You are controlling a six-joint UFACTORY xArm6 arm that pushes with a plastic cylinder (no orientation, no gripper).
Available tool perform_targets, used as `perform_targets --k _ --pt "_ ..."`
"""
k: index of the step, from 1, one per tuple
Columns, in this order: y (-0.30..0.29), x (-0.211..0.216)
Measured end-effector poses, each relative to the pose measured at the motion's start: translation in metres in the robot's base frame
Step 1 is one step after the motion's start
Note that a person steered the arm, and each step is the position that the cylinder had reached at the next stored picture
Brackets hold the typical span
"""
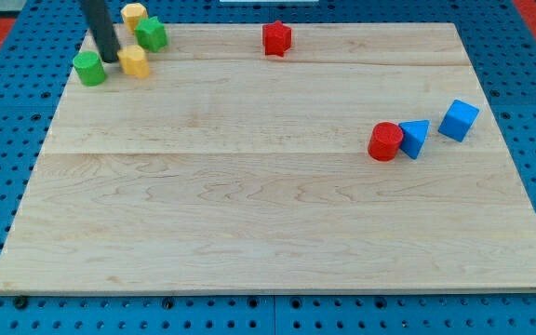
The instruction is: Push yellow heart towards red star
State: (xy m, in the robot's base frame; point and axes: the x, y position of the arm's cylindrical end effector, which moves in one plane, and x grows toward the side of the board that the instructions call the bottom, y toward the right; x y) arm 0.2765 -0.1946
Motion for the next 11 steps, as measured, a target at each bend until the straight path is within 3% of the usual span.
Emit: perform_targets --k 2,4,5,6,7,9,11 --pt "0.2 0.011" --pt "0.068 0.01" --pt "0.118 0.059" --pt "0.223 0.052" --pt "0.315 0.019" --pt "0.31 0.034" --pt "0.246 0.034"
